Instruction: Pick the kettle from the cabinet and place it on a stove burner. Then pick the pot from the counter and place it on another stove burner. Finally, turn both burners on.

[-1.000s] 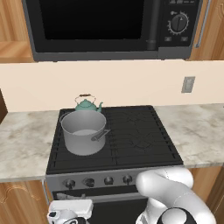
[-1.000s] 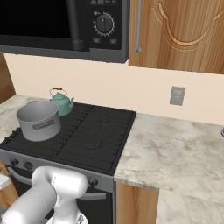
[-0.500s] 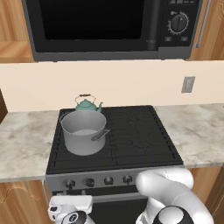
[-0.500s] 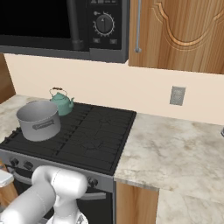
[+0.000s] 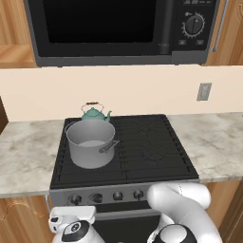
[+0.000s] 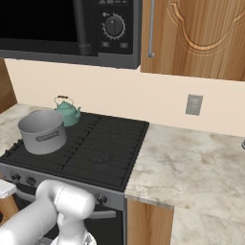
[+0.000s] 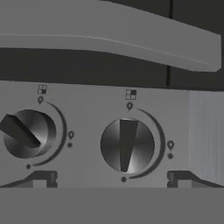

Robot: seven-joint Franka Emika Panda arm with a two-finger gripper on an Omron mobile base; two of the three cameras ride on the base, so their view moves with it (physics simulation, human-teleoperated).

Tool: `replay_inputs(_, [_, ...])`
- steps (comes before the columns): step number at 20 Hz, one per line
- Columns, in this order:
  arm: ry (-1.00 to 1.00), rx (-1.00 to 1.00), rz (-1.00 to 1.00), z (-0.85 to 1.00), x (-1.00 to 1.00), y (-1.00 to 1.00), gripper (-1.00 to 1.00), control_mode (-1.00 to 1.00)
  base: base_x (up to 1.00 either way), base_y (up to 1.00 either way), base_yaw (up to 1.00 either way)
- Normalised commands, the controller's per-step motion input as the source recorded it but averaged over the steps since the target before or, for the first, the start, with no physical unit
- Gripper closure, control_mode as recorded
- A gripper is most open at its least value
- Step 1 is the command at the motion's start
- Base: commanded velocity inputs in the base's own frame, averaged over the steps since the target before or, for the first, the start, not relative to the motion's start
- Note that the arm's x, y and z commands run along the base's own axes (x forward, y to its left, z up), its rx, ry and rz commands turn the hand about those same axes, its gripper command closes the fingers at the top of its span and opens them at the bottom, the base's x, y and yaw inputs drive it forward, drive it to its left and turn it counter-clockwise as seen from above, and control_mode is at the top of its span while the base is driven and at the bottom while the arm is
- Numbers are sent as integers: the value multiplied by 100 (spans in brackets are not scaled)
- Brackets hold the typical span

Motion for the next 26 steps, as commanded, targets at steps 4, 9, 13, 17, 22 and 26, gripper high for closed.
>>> replay_inputs(4, [0, 0, 0, -12, 8, 18, -100, -100, 0, 0, 0])
replay_inputs(9, [0, 0, 0, -15, 17, 2, -100, -100, 0, 0, 0])
replay_inputs(13, [0, 0, 0, -10, 16, 0, -100, -100, 0, 0, 0])
replay_inputs(17, [0, 0, 0, -8, 13, 0, -100, -100, 0, 0, 0])
replay_inputs(22, [0, 0, 0, -12, 13, 4, -100, -100, 0, 0, 0])
replay_inputs(26, [0, 0, 0, -13, 10, 8, -100, -100, 0, 0, 0])
